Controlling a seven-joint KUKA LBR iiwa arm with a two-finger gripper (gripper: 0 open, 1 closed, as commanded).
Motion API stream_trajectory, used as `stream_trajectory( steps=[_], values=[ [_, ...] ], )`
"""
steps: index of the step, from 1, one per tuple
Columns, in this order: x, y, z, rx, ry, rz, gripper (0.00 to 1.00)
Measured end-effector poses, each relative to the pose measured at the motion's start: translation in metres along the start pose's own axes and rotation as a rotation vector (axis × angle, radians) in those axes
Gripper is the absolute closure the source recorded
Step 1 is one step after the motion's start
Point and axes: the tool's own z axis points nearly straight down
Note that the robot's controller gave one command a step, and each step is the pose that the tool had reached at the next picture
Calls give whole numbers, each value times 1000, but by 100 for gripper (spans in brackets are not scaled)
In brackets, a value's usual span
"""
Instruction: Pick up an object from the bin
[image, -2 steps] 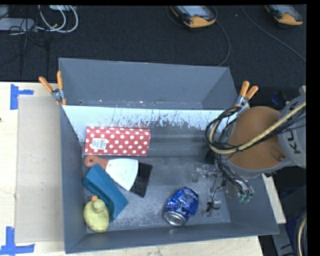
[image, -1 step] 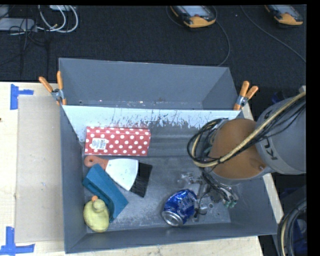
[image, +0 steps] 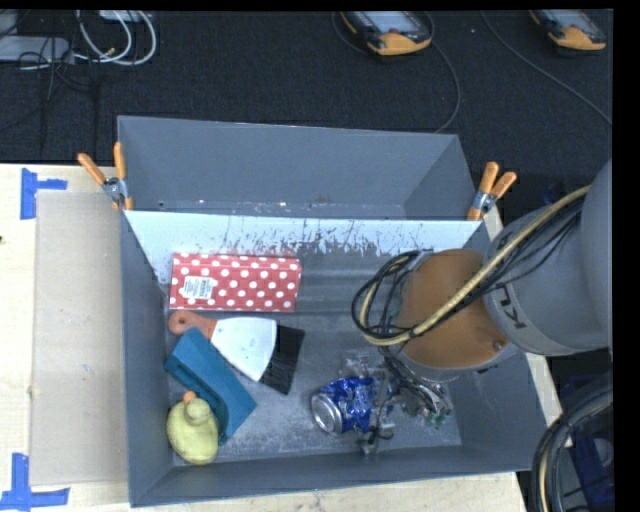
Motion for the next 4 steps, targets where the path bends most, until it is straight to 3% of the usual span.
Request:
stream_trajectory(
  steps=[1, 2, 3, 4],
  values=[
    [3, -1, -44, 2, 4, 45, 0],
    [-7, -12, -12, -6, 1, -37, 100],
    [-5, -15, -4, 0, -5, -36, 0],
    [-3, -15, -5, -1, 5, -39, 100]
  ],
)
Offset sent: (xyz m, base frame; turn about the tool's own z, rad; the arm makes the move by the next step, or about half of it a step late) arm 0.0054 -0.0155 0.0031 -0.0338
